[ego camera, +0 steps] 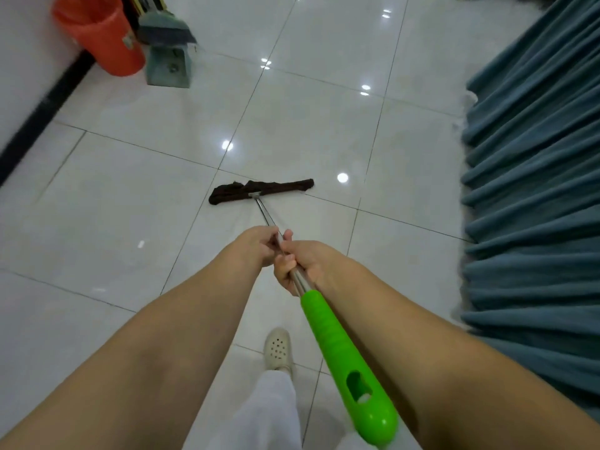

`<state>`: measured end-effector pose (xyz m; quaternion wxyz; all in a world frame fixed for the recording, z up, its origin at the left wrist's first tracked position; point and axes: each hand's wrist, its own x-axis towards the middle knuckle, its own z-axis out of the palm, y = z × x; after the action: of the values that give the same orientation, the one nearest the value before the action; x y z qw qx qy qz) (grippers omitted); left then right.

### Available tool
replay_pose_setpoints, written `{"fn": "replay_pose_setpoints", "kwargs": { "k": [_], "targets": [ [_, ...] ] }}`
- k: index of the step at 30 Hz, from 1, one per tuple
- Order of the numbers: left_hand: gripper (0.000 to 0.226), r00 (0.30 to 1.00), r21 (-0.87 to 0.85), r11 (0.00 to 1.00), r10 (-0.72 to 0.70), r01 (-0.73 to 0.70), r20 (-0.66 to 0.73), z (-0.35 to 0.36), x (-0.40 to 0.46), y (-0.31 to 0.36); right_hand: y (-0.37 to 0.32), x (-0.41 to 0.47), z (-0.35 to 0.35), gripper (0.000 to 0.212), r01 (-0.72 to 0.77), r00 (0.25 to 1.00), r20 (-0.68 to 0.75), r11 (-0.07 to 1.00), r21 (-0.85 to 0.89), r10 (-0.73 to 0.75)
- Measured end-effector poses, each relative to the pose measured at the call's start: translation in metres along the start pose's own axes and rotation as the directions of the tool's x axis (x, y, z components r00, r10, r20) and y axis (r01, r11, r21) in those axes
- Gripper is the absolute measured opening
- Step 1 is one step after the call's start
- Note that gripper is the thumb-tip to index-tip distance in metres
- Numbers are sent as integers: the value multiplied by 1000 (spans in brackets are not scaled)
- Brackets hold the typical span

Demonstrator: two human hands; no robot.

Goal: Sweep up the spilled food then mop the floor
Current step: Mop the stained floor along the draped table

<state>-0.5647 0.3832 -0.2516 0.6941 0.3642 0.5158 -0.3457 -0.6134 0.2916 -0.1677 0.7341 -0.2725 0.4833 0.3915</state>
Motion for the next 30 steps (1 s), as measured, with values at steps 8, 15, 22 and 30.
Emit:
{"fn": "replay_pose_setpoints", "kwargs": {
  "k": [8,15,22,30],
  "targets": [
    [26,999,-38,999,39,-39,-1,-29,19,16,9,32,9,33,-18,999,-34,993,-113,14],
    [16,999,9,999,53,-53,-1,-61,8,-44,72,18,-31,31,-35,997,-78,986,-165,22],
    [11,998,48,998,45,-48,49,-122,-21,-142,181,-2,-86,27,-12,991,-135,980,-200,-16],
    [20,991,28,999,-50,47,122,-238,-61,-261,348,-34,-137,26,7,991,-135,989,-147,-27]
  ]
}}
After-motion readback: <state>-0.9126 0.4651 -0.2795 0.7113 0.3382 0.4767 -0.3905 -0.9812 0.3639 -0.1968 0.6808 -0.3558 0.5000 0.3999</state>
